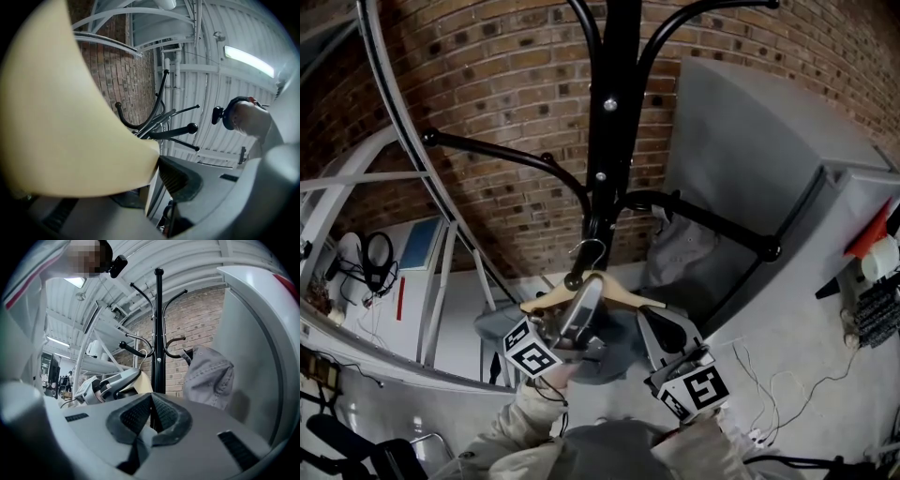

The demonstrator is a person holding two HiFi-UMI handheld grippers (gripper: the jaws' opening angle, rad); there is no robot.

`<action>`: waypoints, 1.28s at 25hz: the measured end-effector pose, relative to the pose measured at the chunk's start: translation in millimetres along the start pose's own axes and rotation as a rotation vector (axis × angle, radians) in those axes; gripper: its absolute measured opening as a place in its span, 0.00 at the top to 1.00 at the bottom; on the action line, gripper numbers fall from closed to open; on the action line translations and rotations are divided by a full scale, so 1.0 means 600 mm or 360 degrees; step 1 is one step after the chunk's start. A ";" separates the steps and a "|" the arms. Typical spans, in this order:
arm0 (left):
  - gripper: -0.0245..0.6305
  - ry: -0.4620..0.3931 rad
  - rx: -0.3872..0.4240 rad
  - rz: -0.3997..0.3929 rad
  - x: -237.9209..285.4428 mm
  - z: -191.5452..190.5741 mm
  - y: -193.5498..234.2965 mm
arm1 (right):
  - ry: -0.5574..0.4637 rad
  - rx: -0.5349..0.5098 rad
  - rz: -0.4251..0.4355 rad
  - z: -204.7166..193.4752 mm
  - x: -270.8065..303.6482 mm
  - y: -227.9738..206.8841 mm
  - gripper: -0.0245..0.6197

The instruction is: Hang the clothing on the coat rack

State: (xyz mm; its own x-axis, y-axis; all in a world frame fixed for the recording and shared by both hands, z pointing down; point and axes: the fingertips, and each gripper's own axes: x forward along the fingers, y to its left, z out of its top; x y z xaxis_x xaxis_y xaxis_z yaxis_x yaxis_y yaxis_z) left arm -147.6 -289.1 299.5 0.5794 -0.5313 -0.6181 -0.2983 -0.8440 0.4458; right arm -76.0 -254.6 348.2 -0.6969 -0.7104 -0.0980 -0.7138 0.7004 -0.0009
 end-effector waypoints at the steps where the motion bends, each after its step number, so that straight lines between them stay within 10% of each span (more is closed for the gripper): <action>1: 0.81 0.0002 -0.0002 0.0008 -0.001 -0.001 0.001 | 0.0004 0.0010 0.0006 -0.001 -0.001 0.001 0.92; 19: 0.81 -0.0096 0.0052 -0.0033 -0.009 -0.006 0.021 | 0.0000 0.0130 0.0044 -0.022 -0.016 -0.035 0.92; 32: 0.80 -0.0138 0.0125 0.0241 -0.041 -0.043 0.026 | 0.0052 0.0137 0.0123 -0.044 -0.088 -0.040 0.92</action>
State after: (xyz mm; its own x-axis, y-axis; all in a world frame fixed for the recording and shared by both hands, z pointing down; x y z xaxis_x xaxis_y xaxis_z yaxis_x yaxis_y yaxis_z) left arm -146.6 -287.2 338.3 0.4571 -0.6540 -0.6027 -0.4372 -0.7554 0.4881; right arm -23.6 -235.6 379.7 -0.7527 -0.6548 -0.0688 -0.6500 0.7557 -0.0802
